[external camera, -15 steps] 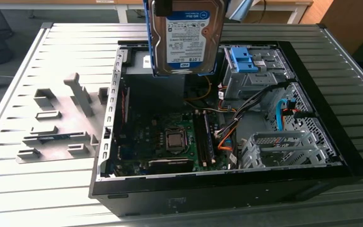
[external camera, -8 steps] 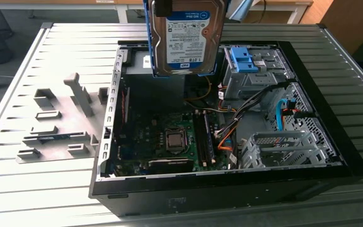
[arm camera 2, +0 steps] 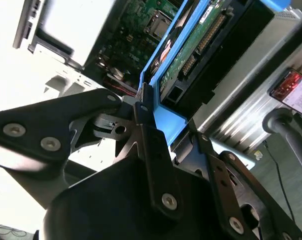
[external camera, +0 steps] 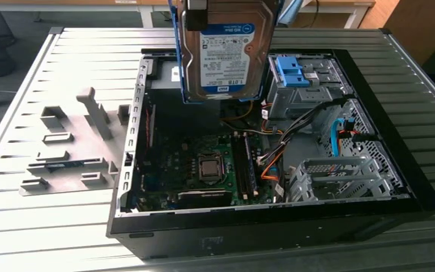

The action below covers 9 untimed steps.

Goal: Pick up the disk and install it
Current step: 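Insert the disk into the insertion slot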

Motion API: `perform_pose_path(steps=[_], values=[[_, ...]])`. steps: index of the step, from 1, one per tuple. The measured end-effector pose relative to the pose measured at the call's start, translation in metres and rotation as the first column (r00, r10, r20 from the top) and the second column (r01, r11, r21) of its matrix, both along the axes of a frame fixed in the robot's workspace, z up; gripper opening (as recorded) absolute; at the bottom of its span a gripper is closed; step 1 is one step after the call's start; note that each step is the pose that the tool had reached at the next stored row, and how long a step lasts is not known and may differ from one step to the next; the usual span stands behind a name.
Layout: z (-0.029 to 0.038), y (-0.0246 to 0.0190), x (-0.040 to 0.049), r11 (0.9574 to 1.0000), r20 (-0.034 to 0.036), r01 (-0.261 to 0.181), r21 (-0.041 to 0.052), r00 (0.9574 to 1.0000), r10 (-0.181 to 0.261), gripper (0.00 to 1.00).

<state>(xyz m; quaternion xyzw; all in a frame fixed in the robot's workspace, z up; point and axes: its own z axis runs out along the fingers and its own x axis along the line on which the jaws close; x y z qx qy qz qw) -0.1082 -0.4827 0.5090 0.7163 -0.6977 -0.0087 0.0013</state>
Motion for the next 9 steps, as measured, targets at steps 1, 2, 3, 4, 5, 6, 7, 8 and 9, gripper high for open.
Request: perform_pose_path(steps=[1,2,3,4,5,6,7,8,9], values=[[-0.0003,-0.002,0.0017,1.0,0.0,0.0,-0.0001,1.0,0.0,0.36],[-0.0012,-0.0048,0.0082,1.0,-0.0004,0.0,0.0,1.0,0.0,0.36],[-0.0015,-0.005,0.0124,1.0,-0.0008,0.0,-0.0003,1.0,0.0,0.36],[-0.0021,-0.0052,0.0168,1.0,-0.0012,0.0,-0.0001,1.0,0.0,0.36],[-0.0024,-0.0053,0.0212,1.0,-0.0016,0.0,-0.0002,1.0,0.0,0.36],[-0.0029,-0.0054,0.0257,1.0,-0.0021,0.0,0.0,1.0,0.0,0.36],[-0.0032,-0.0054,0.0305,1.0,-0.0029,0.0,-0.0002,1.0,0.0,0.36],[-0.0032,-0.0055,0.0323,1.0,-0.0032,0.0,-0.0002,1.0,0.0,0.36],[-0.0032,-0.0055,0.0323,1.0,-0.0033,0.0,-0.0001,1.0,0.0,0.36]])
